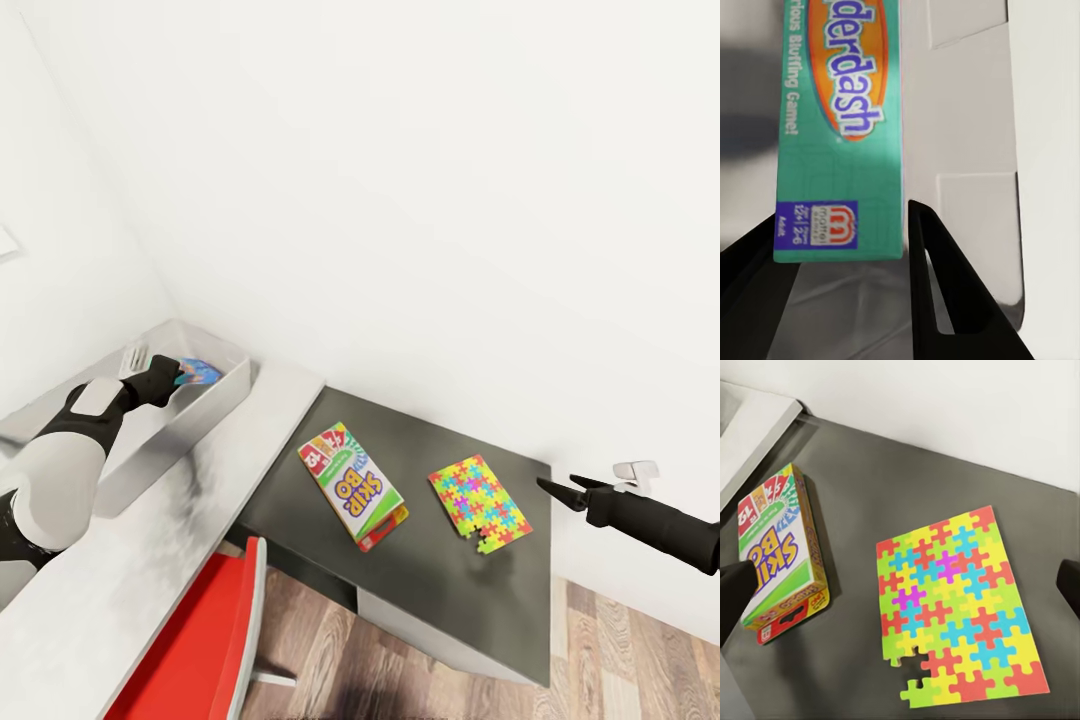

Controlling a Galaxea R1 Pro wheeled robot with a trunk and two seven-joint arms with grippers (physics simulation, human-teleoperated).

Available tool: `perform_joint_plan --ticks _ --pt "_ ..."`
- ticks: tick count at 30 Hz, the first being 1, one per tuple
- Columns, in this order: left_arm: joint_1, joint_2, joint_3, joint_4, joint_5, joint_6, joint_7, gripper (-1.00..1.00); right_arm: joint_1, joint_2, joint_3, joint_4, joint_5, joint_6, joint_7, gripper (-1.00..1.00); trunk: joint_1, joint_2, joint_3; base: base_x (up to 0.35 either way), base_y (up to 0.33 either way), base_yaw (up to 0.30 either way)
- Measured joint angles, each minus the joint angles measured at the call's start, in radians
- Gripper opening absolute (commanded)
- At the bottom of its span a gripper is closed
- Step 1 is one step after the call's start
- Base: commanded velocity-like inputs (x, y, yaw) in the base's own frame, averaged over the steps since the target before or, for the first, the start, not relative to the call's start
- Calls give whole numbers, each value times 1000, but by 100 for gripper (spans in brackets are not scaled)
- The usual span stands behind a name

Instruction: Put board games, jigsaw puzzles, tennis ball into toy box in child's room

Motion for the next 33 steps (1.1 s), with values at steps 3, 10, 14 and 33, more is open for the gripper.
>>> perform_joint_plan --ticks 3,10,14,33 --pt "0 0 0 0 0 0 0 -100 0 1 0 0 0 0 0 100 0 0 -4 0 0 -71" --pt "0 0 0 0 0 0 0 -100 0 1 0 0 0 0 0 100 0 0 -15 0 0 -74" --pt "0 0 0 0 0 0 0 -100 0 1 0 0 0 0 0 100 0 0 -21 0 0 -76" --pt "2 2 3 -1 1 -2 0 -100 0 0 0 0 0 0 25 100 0 0 -33 0 0 -27"
